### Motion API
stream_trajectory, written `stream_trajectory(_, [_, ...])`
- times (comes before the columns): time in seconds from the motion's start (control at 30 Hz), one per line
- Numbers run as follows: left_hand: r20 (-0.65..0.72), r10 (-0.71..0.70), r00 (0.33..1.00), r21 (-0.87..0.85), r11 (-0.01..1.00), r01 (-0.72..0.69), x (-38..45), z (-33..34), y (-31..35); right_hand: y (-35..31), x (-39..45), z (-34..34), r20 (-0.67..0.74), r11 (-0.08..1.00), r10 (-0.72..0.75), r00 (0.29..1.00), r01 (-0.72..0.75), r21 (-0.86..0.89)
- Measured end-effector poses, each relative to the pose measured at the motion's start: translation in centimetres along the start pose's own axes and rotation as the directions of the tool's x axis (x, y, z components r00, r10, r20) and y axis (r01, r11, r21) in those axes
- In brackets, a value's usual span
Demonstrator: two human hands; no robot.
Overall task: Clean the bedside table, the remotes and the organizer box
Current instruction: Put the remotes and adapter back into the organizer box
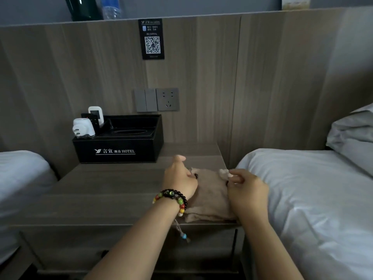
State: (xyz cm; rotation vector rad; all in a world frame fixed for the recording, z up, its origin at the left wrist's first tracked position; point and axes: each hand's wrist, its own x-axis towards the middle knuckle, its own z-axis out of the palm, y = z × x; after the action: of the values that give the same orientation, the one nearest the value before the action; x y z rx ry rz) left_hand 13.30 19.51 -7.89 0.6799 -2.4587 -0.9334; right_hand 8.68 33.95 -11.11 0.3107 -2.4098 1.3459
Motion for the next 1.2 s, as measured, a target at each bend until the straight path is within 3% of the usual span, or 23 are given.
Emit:
stream_trajectory(0.13, [-0.037,0.08,0.996,0.164,0.984,-0.073,-1.0,-1.1,-0.6,0.1,0.1,0.8,0.002,0.993,-0.097,0.995,0.097,-0.066])
stream_trajectory(0.23, [0.158,0.24,0.958,0.278,0.92,-0.276,-2.5,-1.0,-0.4,-0.4,-0.2,0.6,-0.021,0.943,-0.287,0.958,0.278,-0.184])
stream_trajectory(0.33, [0.446,0.279,0.85,0.322,0.836,-0.444,-4.3,-0.3,-1.0,-0.4,-0.8,0.9,0.246,0.892,-0.37,0.896,0.416,-0.177])
stream_trajectory(0.4, [0.483,0.249,0.839,0.411,0.782,-0.469,-5.1,-0.2,-2.0,-0.3,-1.3,1.1,0.418,0.887,-0.333,0.845,0.432,-0.166])
stream_trajectory(0.5, [0.465,0.26,0.846,0.467,0.74,-0.484,-6.0,-1.4,-3.2,-1.0,-2.9,1.3,0.488,0.881,-0.363,0.794,0.463,-0.098])
stream_trajectory(0.6, [0.442,0.273,0.854,0.407,0.788,-0.462,-6.1,-3.4,-4.9,-1.9,-4.7,1.5,0.59,0.798,-0.361,0.722,0.567,-0.206])
stream_trajectory(0.77, [0.22,0.29,0.931,0.35,0.868,-0.353,-4.1,-7.5,-9.2,-1.1,-2.3,2.5,0.709,0.758,-0.206,0.675,0.568,-0.32])
stream_trajectory(0.87, [0.142,0.305,0.942,0.358,0.871,-0.336,-3.5,-8.6,-11.7,0.2,2.3,4.7,0.725,0.74,-0.089,0.683,0.533,-0.411])
stream_trajectory(0.97, [0.096,0.279,0.955,0.328,0.897,-0.295,-3.2,-8.2,-13.1,-0.1,6.3,6.7,0.678,0.73,-0.092,0.729,0.513,-0.452])
stream_trajectory(1.1, [0.011,0.303,0.953,0.372,0.883,-0.286,-2.9,-7.4,-13.3,-1.3,10.5,9.4,0.609,0.811,-0.035,0.793,0.378,-0.446])
stream_trajectory(1.2, [-0.014,0.3,0.954,0.362,0.891,-0.274,-2.6,-7.3,-13.5,-2.4,13.2,12.3,0.586,0.773,0.035,0.81,0.349,-0.53])
